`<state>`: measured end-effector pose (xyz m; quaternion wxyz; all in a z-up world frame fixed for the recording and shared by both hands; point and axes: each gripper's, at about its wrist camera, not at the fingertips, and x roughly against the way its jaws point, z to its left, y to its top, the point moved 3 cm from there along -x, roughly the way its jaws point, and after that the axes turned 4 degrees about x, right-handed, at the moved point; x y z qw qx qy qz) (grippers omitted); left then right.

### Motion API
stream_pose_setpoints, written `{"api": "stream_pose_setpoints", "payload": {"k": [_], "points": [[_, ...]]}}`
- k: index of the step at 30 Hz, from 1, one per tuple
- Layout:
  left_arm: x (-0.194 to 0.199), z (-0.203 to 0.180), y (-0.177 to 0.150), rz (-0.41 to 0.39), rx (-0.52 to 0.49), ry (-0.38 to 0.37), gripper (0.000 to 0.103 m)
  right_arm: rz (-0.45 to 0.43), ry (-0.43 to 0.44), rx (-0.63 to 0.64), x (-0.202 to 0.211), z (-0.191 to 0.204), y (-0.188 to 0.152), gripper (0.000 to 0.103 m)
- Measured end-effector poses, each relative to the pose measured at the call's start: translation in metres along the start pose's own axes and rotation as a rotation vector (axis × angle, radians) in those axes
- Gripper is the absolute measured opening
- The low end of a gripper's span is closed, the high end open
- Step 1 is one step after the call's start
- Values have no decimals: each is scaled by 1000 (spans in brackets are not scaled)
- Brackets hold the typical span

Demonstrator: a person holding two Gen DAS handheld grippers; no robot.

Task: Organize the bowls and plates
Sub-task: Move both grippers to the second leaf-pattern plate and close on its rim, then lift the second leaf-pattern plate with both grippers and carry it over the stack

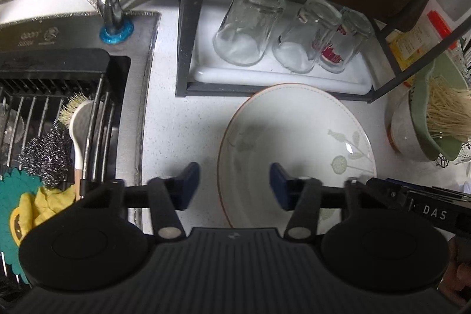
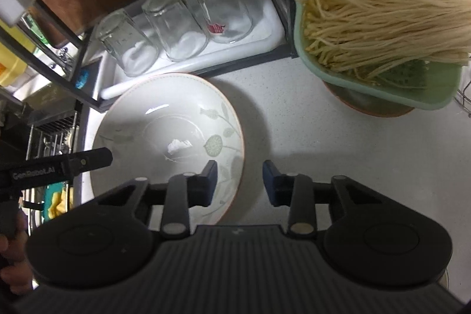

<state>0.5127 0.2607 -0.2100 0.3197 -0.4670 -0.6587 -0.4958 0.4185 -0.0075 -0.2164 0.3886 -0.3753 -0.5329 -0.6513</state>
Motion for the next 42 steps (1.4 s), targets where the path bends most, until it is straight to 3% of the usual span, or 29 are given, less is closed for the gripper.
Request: {"api": "stream_pose_setpoints", "payload": {"k": [3, 9, 21, 26, 42], "points": [[-7, 3, 2, 13, -4, -11, 40, 9, -2, -2, -6, 3, 3, 29], [-19, 6, 6, 25, -26, -23, 29, 29, -18, 10, -20, 5, 6, 17], [-25, -4, 3, 55, -82, -1, 27, 47, 43, -10, -23, -5, 9, 14], [-8, -5, -3, 70, -33, -47, 27, 32, 60, 7, -10, -9, 7, 14], [84, -64, -47, 17, -7, -53, 27, 8, 132, -5, 81, -36, -26, 14]]}}
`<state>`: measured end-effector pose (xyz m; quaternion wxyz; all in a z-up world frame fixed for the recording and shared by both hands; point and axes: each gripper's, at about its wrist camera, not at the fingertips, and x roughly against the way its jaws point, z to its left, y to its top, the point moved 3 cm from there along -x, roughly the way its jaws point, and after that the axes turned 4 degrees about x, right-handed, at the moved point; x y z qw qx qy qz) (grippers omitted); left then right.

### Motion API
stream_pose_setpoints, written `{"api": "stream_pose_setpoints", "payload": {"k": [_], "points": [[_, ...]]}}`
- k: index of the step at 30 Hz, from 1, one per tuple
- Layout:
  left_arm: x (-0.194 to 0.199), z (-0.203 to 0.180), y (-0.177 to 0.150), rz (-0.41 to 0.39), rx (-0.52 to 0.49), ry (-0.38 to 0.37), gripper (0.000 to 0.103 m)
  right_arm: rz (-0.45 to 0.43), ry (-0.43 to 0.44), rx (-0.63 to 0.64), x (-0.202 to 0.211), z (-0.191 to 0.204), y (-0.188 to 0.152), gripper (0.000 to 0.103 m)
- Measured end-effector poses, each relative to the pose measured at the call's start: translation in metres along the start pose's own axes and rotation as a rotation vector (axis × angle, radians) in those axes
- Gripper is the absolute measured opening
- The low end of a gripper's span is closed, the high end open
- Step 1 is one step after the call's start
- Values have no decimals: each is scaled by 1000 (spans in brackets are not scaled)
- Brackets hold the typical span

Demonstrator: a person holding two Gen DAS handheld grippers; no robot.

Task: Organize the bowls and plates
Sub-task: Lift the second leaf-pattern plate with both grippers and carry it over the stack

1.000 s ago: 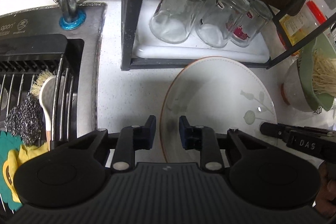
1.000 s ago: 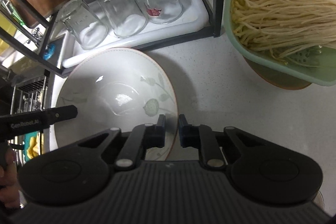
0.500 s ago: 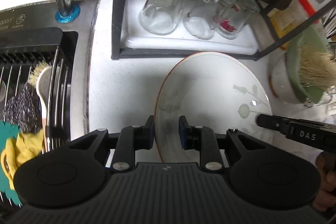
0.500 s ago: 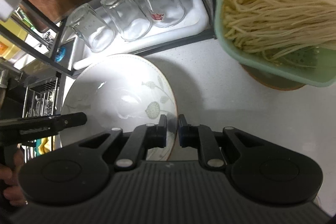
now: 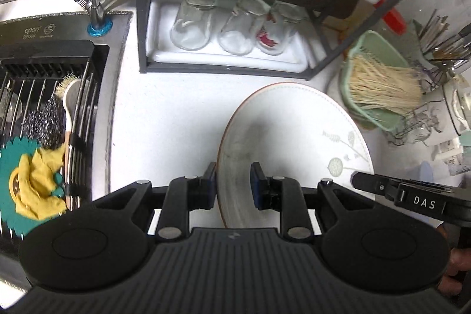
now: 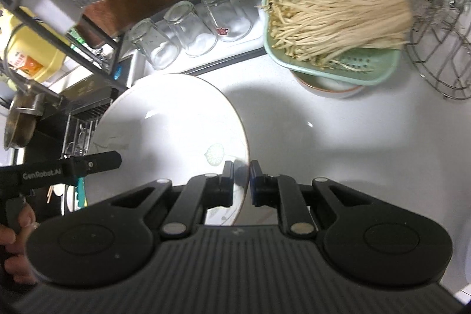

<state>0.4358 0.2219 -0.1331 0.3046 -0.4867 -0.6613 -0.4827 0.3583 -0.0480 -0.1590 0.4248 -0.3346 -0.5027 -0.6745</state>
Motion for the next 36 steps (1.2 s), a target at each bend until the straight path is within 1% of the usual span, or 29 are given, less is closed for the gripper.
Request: {"api": "stream_pose_setpoints", "payload": {"k": [5, 10, 15, 19, 24, 28, 31, 34, 36], "points": [[13, -28, -20, -21, -12, -1, 27, -25, 13, 4, 29, -16, -15, 14], [16, -66, -39, -40, -56, 1, 27, -11, 12, -9, 51, -43, -28, 14], [8, -92, -63, -21, -67, 20, 27, -8, 25, -5, 64, -67, -41, 14], [-4, -107, -85, 13, -79, 33, 27, 8, 10, -1, 66, -87, -58, 14], [-24, -117, -108, 50, -112, 44, 27, 16, -1, -10, 62, -109, -82, 14], [-34, -122, -121, 67, -157, 55, 27, 9, -8, -11, 57, -118, -97, 14], [-38, -121, -126, 64, -194, 69, 27, 7, -10, -20, 54, -120, -102, 14], [-47, -117, -128, 74, -193, 80, 27, 11, -9, 7, 51, -119, -105, 14], [-51, -118, -129, 76, -190, 85, 27, 28, -26, 35, 45, -119, -107, 14]]}}
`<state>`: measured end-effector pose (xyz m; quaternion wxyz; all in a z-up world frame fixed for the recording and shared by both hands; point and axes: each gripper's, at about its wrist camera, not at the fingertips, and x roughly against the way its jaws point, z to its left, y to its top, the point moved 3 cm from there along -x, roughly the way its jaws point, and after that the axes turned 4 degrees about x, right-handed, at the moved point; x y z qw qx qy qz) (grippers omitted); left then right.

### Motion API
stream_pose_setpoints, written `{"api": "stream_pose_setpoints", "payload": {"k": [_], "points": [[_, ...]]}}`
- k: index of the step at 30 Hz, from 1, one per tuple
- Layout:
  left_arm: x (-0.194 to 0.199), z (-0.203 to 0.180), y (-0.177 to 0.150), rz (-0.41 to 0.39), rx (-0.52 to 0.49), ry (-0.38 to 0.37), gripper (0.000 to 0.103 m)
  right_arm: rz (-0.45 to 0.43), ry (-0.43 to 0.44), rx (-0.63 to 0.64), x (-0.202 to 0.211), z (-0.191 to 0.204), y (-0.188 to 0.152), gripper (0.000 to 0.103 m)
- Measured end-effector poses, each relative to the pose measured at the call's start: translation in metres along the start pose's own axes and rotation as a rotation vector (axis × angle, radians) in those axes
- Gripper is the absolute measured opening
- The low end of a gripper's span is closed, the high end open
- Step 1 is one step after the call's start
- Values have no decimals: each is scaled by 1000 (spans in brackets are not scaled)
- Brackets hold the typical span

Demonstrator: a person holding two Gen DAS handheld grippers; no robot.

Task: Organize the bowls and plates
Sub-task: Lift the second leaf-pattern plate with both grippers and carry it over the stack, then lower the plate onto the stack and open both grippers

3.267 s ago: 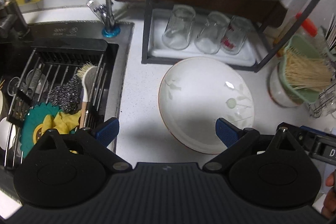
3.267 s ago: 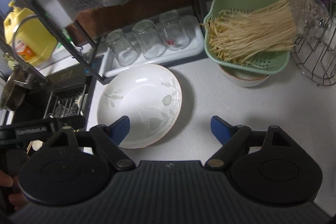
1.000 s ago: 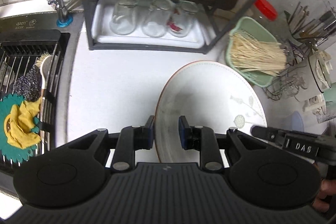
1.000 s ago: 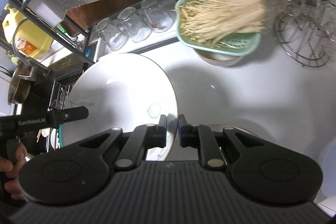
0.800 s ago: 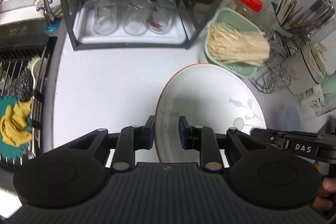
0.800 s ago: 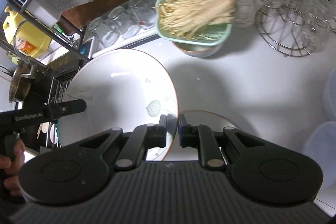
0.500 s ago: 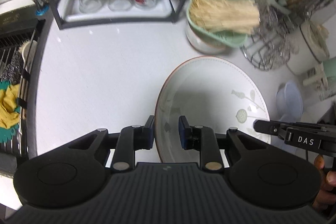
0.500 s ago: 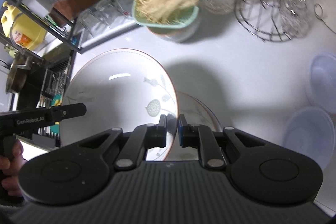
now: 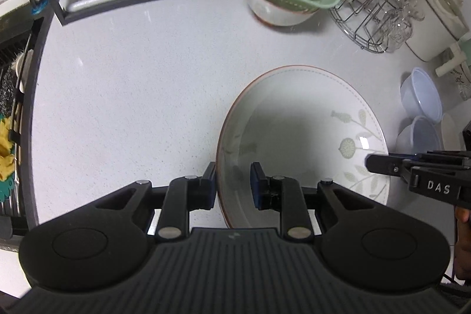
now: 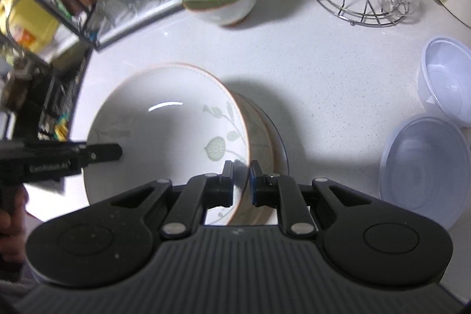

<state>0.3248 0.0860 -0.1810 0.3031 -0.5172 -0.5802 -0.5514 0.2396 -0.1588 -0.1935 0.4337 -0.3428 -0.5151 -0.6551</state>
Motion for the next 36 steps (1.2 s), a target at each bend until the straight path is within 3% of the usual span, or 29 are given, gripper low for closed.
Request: {"api": "stream_pose_setpoints", "payload": {"k": [10, 20, 36], "points": [[-9, -4, -3, 22, 16, 26, 27, 7, -3, 2, -9, -8, -2, 14], [-13, -14, 1, 12, -56, 87, 27, -4, -21, 7, -12, -7, -3, 14], [-2, -20, -2, -20, -76, 63, 28, -67, -61, -52, 5, -8, -15, 14]]}}
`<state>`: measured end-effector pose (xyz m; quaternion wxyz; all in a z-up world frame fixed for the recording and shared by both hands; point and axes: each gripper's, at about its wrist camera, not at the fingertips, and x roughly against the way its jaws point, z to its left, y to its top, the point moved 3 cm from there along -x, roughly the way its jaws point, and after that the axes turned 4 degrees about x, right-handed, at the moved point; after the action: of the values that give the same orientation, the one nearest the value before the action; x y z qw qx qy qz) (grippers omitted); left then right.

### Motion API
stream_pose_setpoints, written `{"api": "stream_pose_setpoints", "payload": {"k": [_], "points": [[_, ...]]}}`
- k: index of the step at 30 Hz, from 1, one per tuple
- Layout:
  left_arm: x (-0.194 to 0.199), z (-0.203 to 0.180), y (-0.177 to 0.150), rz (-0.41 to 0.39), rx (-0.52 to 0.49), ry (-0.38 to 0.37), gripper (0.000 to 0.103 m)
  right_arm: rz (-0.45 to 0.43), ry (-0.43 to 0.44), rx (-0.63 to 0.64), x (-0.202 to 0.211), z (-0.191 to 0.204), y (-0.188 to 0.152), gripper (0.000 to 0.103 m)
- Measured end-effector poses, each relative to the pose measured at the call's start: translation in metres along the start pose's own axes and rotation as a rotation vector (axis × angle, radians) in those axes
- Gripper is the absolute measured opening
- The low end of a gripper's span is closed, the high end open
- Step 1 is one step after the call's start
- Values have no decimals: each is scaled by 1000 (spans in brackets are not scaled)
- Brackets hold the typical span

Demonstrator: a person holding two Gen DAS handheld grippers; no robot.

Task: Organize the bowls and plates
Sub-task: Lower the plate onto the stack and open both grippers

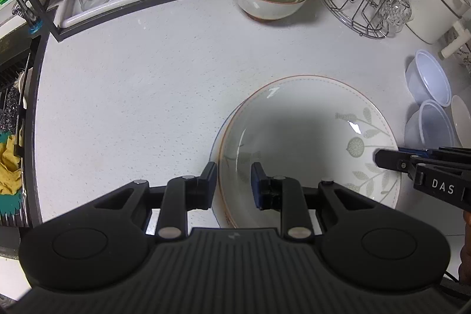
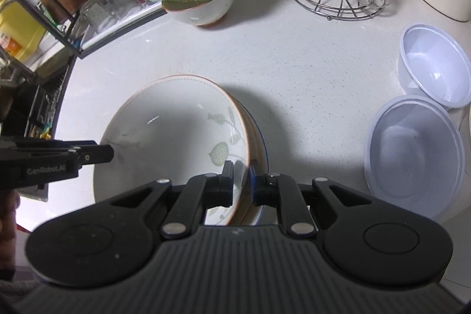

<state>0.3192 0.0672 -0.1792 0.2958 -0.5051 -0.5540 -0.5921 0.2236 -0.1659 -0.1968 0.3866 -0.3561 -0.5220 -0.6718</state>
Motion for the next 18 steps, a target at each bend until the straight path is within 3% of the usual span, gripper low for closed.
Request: {"api": "stream_pose_setpoints", "payload": {"k": [7, 18], "points": [[10, -4, 0, -41, -5, -20, 28, -29, 16, -34, 8, -4, -9, 15], [68, -28, -12, -181, 17, -36, 28, -207, 51, 41, 59, 5, -3, 15]]}}
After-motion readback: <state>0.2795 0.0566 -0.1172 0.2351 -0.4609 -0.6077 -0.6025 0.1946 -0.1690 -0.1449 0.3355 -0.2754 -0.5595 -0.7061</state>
